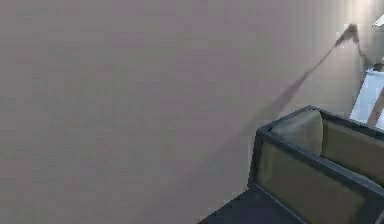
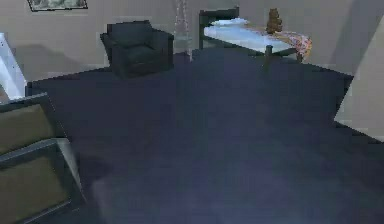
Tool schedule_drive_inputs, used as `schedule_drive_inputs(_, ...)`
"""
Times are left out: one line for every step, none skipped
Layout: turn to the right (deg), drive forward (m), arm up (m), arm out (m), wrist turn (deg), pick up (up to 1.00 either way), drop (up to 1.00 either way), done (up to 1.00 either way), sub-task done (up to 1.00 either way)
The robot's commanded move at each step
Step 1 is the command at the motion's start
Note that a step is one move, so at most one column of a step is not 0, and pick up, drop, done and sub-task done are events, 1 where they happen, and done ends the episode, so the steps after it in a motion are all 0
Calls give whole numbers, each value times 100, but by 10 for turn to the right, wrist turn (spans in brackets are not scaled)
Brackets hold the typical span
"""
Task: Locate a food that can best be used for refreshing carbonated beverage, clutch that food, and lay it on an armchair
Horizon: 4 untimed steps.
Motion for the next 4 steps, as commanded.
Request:
schedule_drive_inputs(450,0,0,0,0,0,0,0,0)
schedule_drive_inputs(90,0,0,0,0,0,0,0,0)
schedule_drive_inputs(0,15,0,0,0,0,0,0,0)
schedule_drive_inputs(450,0,0,0,0,0,0,0,0)
